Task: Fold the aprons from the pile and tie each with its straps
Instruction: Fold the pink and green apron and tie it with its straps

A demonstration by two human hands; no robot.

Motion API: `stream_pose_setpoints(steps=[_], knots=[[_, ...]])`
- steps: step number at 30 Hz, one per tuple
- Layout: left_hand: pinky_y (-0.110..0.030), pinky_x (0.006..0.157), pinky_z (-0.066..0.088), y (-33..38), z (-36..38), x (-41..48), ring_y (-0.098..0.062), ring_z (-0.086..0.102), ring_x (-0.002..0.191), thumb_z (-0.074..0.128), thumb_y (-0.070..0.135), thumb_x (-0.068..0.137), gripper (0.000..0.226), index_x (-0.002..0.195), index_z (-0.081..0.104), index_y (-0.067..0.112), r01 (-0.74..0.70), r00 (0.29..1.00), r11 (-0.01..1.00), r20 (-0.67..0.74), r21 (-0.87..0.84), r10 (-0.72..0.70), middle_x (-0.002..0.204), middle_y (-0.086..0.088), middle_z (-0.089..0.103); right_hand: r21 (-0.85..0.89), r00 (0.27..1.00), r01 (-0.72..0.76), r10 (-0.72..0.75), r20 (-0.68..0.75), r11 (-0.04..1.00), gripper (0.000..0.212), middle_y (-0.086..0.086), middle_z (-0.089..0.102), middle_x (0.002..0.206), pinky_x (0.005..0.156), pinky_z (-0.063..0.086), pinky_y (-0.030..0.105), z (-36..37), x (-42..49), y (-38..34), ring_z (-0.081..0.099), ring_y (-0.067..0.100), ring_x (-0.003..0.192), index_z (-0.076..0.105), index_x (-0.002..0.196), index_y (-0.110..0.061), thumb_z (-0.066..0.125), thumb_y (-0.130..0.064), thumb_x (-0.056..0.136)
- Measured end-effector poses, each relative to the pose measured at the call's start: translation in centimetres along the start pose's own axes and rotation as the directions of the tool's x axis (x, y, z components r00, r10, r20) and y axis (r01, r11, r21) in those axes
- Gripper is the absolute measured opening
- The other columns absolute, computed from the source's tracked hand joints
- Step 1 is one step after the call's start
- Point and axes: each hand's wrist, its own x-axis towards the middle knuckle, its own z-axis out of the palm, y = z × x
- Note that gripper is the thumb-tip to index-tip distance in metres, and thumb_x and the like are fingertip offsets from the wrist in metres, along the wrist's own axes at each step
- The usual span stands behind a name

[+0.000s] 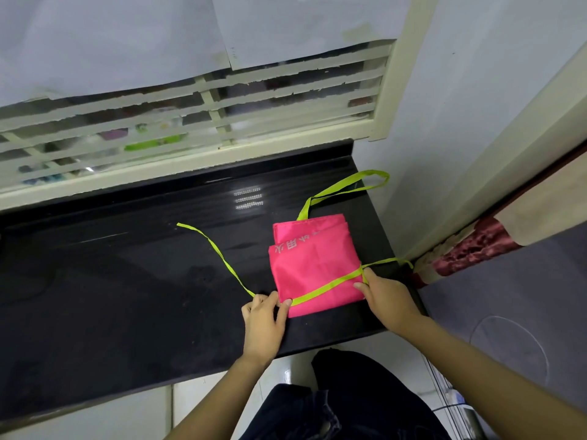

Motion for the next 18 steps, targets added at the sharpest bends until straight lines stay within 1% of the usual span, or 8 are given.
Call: stream_pose_setpoints(steps=[2,4,7,10,12,15,16,18], knots=[[-0.024,0.081,0.024,0.5,0.2,0.3,-0.019,0.041,0.086,0.043,0.033,0.099,0.02,0.082,0.044,0.022,0.018,0.999,0.999,-0.044,0.044,-0.016,0.079,0.0,0.049,-0.024,1.0,-0.022,0.023,0.014,0.999,0.023,0.009,0.065,0.086,0.06,0.03,0.031,-0.3,0.6,-0.3,0.063,0.031,0.086,0.043,0.096,-0.013,0.038,-0.035,0.1],[-0.028,0.083,0.026,1.0,0.3,0.7,-0.019,0.043,0.082,0.041,0.031,0.1,0.021,0.081,0.042,0.021,0.036,0.998,0.995,-0.057,0.095,-0.03,0.078,-0.003,0.053,-0.008,0.998,-0.032,0.032,0.048,0.999,0.02,0.01,0.065,0.091,0.061,0.03,0.031,-0.5,0.9,-0.7,0.062,0.03,0.089,0.037,0.093,-0.015,0.037,-0.033,0.101],[-0.031,0.081,0.026,1.4,0.2,1.4,-0.021,0.046,0.084,0.04,0.031,0.1,0.022,0.081,0.041,0.02,0.084,0.996,0.986,-0.049,0.143,-0.078,0.074,-0.002,0.054,-0.032,0.997,0.042,-0.04,0.068,0.999,0.02,0.008,0.06,0.101,0.065,0.033,0.031,-0.9,1.2,-1.0,0.059,0.027,0.096,0.045,0.102,-0.009,0.037,-0.027,0.101],[-0.03,0.074,0.022,1.4,0.1,1.7,-0.021,0.049,0.085,0.042,0.03,0.099,0.021,0.08,0.042,0.02,0.122,0.992,0.982,-0.041,0.146,-0.117,0.07,0.004,0.052,-0.029,0.972,0.235,-0.235,0.019,0.972,0.016,-0.002,0.045,0.091,0.07,0.028,0.025,-1.4,1.3,-0.3,0.045,0.016,0.087,0.048,0.095,-0.011,0.04,-0.024,0.1],[-0.03,0.073,0.023,1.3,0.0,2.0,-0.02,0.049,0.08,0.045,0.031,0.098,0.026,0.074,0.041,0.023,0.15,0.988,0.982,-0.041,0.115,-0.146,0.069,0.004,0.054,0.033,0.961,0.274,-0.275,0.038,0.961,0.014,-0.006,0.04,0.085,0.07,0.025,0.021,-1.7,1.4,0.1,0.039,0.013,0.08,0.044,0.088,-0.014,0.043,-0.022,0.099],[-0.035,0.078,0.035,1.3,0.2,2.1,-0.022,0.049,0.076,0.046,0.031,0.098,0.036,0.064,0.035,0.027,0.167,0.986,0.984,0.001,0.065,-0.168,0.066,0.006,0.052,0.156,0.985,0.116,-0.133,0.109,0.981,0.024,-0.006,0.042,0.068,0.057,0.027,0.031,-2.0,1.8,0.0,0.048,0.021,0.066,0.03,0.079,-0.02,0.042,-0.025,0.099],[-0.035,0.079,0.036,1.4,0.2,2.0,-0.024,0.05,0.078,0.045,0.031,0.098,0.037,0.063,0.035,0.027,0.187,0.982,0.981,0.019,0.05,-0.189,0.065,0.006,0.049,0.15,0.989,0.077,-0.095,0.116,0.986,0.026,-0.004,0.046,0.066,0.056,0.027,0.033,-2.0,2.3,-0.1,0.054,0.026,0.068,0.029,0.078,-0.022,0.042,-0.026,0.099],[-0.035,0.077,0.037,1.6,0.2,1.8,-0.03,0.051,0.084,0.045,0.035,0.098,0.037,0.062,0.039,0.027,0.237,0.971,0.97,0.038,-0.051,-0.235,0.068,0.0,0.048,0.123,0.992,0.038,-0.053,0.118,0.992,0.023,0.008,0.06,0.077,0.058,0.029,0.033,-2.1,3.4,-0.5,0.06,0.033,0.08,0.032,0.08,-0.018,0.043,-0.025,0.099]])
